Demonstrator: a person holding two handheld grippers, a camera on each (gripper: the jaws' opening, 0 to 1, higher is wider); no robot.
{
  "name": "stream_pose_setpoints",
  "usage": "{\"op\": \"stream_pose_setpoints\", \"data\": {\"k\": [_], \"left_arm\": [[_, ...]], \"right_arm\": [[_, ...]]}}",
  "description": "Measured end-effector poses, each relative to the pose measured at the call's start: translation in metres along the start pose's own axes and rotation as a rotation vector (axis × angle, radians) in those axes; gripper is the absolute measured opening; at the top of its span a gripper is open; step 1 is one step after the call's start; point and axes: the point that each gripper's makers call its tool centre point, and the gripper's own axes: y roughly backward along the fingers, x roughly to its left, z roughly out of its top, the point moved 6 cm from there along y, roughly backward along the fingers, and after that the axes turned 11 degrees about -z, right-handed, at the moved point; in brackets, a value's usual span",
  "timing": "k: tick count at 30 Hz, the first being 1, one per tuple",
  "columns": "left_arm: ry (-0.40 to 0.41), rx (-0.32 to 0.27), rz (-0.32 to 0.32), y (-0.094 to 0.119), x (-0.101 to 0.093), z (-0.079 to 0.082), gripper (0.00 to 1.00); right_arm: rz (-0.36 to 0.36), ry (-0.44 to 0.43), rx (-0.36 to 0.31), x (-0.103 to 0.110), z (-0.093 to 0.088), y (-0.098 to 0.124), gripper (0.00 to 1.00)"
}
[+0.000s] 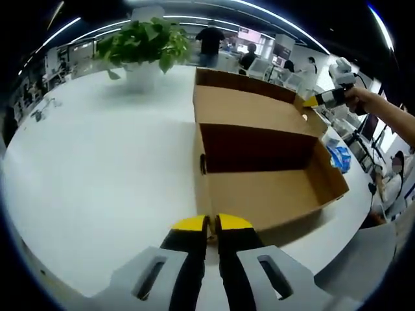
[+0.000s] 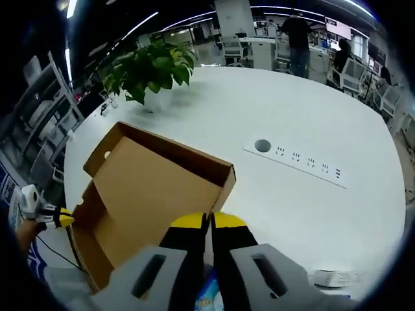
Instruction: Operate the shoe box by opening the lid, removing the specified soft item, and placing it in the target area until the item is outside and the box remains undamaged.
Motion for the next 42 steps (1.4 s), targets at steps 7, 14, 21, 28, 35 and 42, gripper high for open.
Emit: {"op": "stream_pose_setpoints", "data": {"k": [7,14,21,28,35,42], "left_arm": [[0.002,0.000,-0.001,0.000,0.000,0.000,0.02],[0.000,0.001,0.000,0.000,-0.001,0.000,0.02],[-0.009,0.004,0.001,-0.001,-0.002,0.000,0.02],[-0.008,-0.001,0.001,-0.001,-0.003,0.000,0.02],[-0.006,-0.003,-0.003,0.000,-0.003,-0.001,0.02],[-0.009,-0.006,-0.005,0.000,-0.003,-0.001,0.02]], "right_arm": [[0.006,-0.012,-0.045,0.004,-0.001,0.014,0.00],[0.005,-0.001,-0.090,0.006,-0.003,0.026,0.00],[0.019,-0.003,-0.127,0.009,-0.005,0.039,0.00],[0.018,0.015,-0.172,0.015,-0.007,0.053,0.00],[0.032,0.021,-0.217,0.022,-0.011,0.065,0.00],[0.027,0.034,-0.245,0.027,-0.017,0.074,0.00]]}}
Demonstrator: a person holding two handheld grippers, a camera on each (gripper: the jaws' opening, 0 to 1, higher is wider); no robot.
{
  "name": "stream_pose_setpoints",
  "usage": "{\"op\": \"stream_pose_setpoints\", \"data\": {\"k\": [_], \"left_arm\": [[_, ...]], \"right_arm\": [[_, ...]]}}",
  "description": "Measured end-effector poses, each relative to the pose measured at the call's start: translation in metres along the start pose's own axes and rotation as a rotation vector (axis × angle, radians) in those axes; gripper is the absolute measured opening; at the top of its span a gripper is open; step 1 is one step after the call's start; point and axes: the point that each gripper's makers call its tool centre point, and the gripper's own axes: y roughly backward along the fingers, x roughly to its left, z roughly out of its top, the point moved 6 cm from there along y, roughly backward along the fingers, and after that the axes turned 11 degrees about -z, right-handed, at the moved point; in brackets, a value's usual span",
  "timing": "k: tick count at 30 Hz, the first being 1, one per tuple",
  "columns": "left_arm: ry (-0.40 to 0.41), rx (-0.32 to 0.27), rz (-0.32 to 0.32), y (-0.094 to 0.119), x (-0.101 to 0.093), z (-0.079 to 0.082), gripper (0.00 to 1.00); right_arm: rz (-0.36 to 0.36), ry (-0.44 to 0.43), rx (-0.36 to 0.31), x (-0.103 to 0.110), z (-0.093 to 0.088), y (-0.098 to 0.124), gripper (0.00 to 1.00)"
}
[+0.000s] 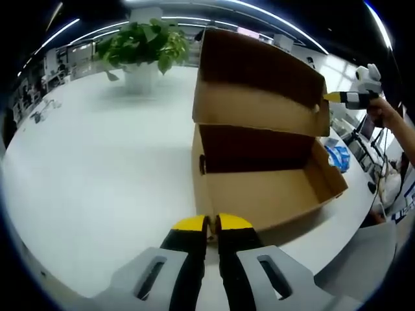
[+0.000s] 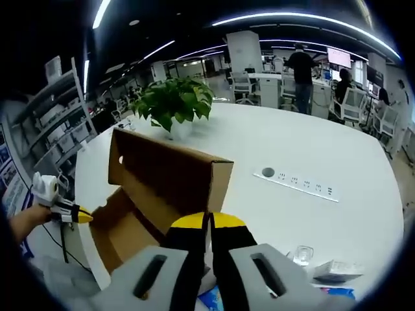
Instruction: Operate the shoe box by opening the lid, removing the specified soft item, and placing it in the target area until the item is outside and the box remains undamaged.
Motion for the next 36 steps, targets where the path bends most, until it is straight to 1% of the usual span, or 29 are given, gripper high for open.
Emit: {"op": "stream_pose_setpoints", "data": {"k": [6,12,16,24,28,31,34,36], "left_arm": [[-0.004,-0.001,-0.002,0.001,0.000,0.000,0.02],[-0.012,-0.001,-0.008,0.001,0.001,0.000,0.03],[-0.010,-0.004,-0.012,0.001,0.001,0.000,0.03],[-0.021,-0.001,-0.016,0.001,0.001,0.001,0.03],[-0.022,0.001,-0.018,0.001,0.001,0.001,0.03],[-0.040,0.006,-0.015,0.002,0.001,0.002,0.03],[-0.052,0.007,-0.010,0.003,0.001,0.005,0.03],[-0.065,-0.006,-0.006,0.006,0.000,0.011,0.02]], "right_arm": [[-0.003,0.013,-0.020,0.004,-0.004,0.007,0.00],[-0.016,0.053,-0.054,0.010,-0.009,0.016,0.00],[-0.031,0.084,-0.082,0.014,-0.013,0.021,0.00],[-0.058,0.107,-0.124,0.021,-0.022,0.031,0.00],[-0.068,0.093,-0.140,0.023,-0.026,0.035,0.00],[-0.068,0.107,-0.149,0.025,-0.030,0.037,0.01],[-0.068,0.098,-0.159,0.026,-0.034,0.040,0.01],[-0.066,0.088,-0.166,0.028,-0.037,0.043,0.01]]}}
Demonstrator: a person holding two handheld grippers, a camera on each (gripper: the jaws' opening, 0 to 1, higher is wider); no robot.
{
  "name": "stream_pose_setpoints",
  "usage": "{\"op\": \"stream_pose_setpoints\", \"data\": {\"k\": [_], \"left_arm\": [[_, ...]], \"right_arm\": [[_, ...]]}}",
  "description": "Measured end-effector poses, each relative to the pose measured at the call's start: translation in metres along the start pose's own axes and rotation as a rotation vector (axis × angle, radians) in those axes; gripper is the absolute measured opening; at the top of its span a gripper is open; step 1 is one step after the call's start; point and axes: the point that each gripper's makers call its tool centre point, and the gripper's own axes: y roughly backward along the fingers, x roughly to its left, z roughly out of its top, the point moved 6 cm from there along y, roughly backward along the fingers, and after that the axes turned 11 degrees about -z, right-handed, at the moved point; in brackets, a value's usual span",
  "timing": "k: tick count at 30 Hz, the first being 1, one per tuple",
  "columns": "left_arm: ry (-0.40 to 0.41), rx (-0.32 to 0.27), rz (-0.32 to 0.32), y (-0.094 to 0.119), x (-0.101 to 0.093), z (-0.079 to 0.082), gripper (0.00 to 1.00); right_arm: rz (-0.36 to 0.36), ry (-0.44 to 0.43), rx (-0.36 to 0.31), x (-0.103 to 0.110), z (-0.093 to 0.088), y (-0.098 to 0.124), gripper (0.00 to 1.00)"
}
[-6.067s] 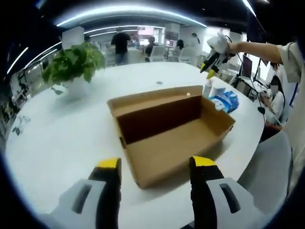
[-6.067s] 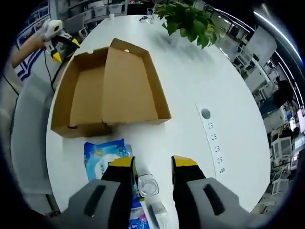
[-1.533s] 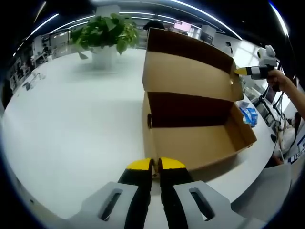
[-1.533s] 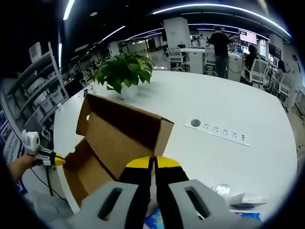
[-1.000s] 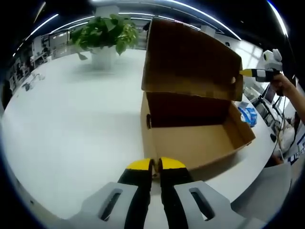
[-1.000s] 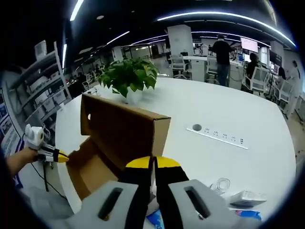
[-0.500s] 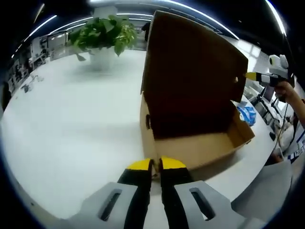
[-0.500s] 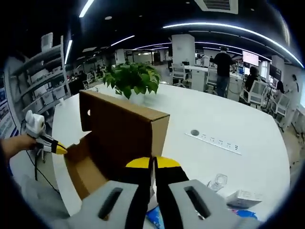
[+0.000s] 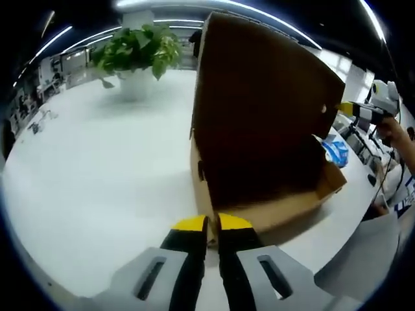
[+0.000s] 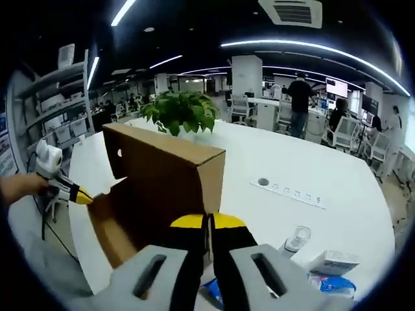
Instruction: Operate the shoe box by opening the lid, removing the specified soft item, and placing it in the target area until the item is outside and the box remains undamaged.
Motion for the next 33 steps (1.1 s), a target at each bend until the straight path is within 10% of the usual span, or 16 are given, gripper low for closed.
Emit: {"op": "stream_pose_setpoints", "data": {"k": [33], "left_arm": [[-0.244,-0.152,0.039,0.030,-0.011,0.088,0.16]], "right_arm": [[0.020,0.013,0.000,0.016,-0.037,0.021,0.03]]}}
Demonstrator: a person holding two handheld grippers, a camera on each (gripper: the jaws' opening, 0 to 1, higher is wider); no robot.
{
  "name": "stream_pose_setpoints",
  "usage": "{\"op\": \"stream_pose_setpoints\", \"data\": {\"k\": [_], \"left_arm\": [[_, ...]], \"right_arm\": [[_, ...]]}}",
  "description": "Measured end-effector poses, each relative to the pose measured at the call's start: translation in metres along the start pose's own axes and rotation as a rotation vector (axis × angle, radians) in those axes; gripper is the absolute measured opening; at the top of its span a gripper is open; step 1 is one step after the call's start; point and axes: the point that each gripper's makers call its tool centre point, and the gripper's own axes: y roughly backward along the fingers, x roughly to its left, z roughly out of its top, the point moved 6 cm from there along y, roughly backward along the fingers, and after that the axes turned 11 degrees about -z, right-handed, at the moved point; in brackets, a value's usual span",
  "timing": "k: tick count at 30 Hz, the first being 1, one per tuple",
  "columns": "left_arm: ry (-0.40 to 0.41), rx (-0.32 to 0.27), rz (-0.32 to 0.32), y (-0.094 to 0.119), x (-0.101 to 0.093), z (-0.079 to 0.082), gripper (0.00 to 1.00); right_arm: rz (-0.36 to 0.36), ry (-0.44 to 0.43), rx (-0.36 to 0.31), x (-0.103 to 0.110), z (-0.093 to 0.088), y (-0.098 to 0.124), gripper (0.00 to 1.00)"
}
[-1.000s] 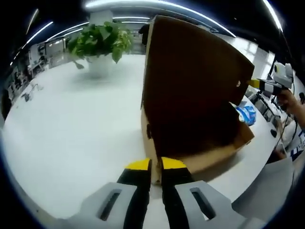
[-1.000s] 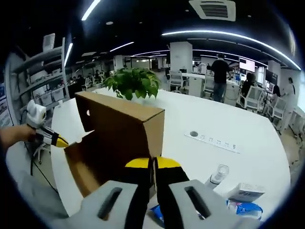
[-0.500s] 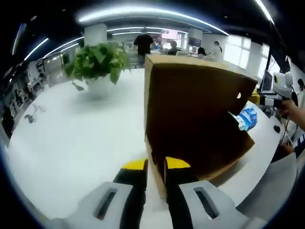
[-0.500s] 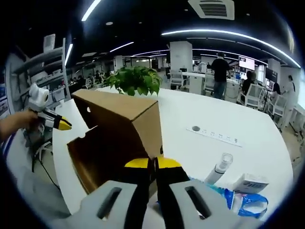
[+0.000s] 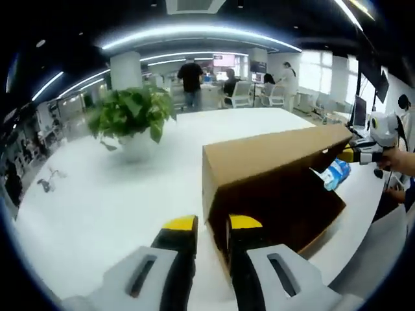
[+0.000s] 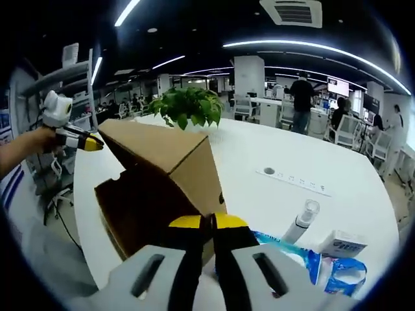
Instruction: Operate the shoe box by opening the lid, removing the specified soft item, and placing it in the target area until the item is outside and the box remains undamaged.
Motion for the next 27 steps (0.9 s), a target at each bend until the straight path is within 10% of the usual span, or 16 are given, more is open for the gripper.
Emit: {"op": "stream_pose_setpoints", "data": {"k": [27], "left_arm": [[-0.120,0.058,-0.092,0.004,-0.026,-0.025,0.27]], "right_arm": [[0.075,0.167,-0.020,0.019,-0.025,0.009,0.16]]}}
